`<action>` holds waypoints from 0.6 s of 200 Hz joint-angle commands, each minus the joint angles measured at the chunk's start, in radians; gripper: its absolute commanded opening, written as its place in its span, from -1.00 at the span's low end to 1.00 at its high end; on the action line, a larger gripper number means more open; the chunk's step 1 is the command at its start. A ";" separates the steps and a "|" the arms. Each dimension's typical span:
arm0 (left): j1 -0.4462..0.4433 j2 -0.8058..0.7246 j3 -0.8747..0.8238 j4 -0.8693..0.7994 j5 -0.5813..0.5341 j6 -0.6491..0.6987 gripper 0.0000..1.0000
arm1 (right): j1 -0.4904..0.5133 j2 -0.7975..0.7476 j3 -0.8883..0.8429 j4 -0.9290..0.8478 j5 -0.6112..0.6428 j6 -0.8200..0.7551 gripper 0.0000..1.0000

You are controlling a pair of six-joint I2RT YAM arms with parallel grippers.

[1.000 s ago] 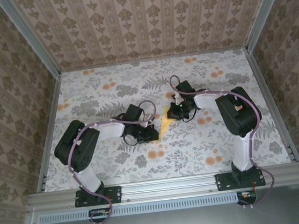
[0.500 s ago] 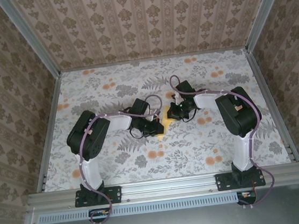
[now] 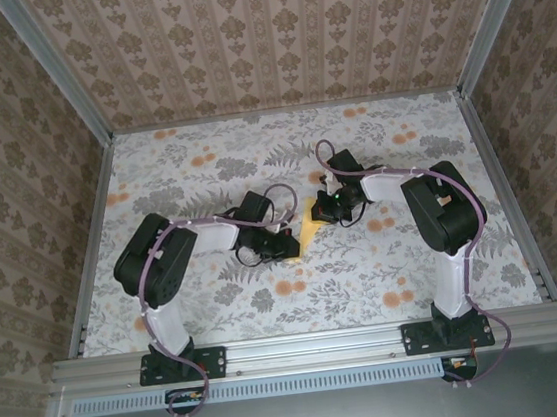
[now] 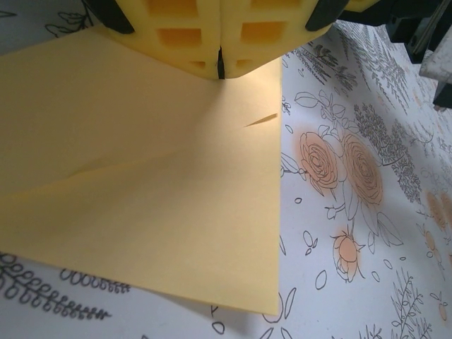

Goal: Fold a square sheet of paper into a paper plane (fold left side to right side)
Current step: Fold the wing for the fifth time at the center of the table.

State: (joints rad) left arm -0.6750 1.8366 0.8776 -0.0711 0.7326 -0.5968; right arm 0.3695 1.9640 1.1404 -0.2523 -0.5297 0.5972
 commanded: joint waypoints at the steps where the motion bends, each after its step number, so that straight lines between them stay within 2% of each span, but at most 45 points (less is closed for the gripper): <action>1: -0.014 -0.042 -0.050 -0.082 -0.011 0.034 -0.93 | -0.004 0.045 -0.004 -0.080 0.100 -0.022 -1.00; 31: -0.008 -0.099 -0.078 -0.078 0.003 0.042 -0.92 | -0.010 0.003 0.010 -0.046 0.096 -0.017 -0.99; 70: 0.043 -0.226 -0.099 -0.053 0.001 0.039 -0.84 | -0.021 -0.127 0.042 -0.062 0.174 -0.046 -0.57; 85: 0.073 -0.278 -0.106 -0.044 -0.012 0.034 -0.74 | -0.021 -0.193 0.032 -0.093 0.232 -0.057 -0.32; 111: 0.123 -0.351 -0.111 -0.043 -0.083 0.029 -0.57 | -0.011 -0.309 -0.014 -0.150 0.362 -0.038 0.09; 120: 0.138 -0.374 -0.111 -0.039 -0.147 0.026 -0.52 | 0.002 -0.336 -0.031 -0.171 0.396 -0.018 0.22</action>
State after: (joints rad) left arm -0.5728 1.5215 0.7792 -0.1196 0.6895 -0.5793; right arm 0.3523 1.7267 1.1416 -0.3271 -0.2893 0.5552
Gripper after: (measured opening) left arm 0.213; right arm 0.543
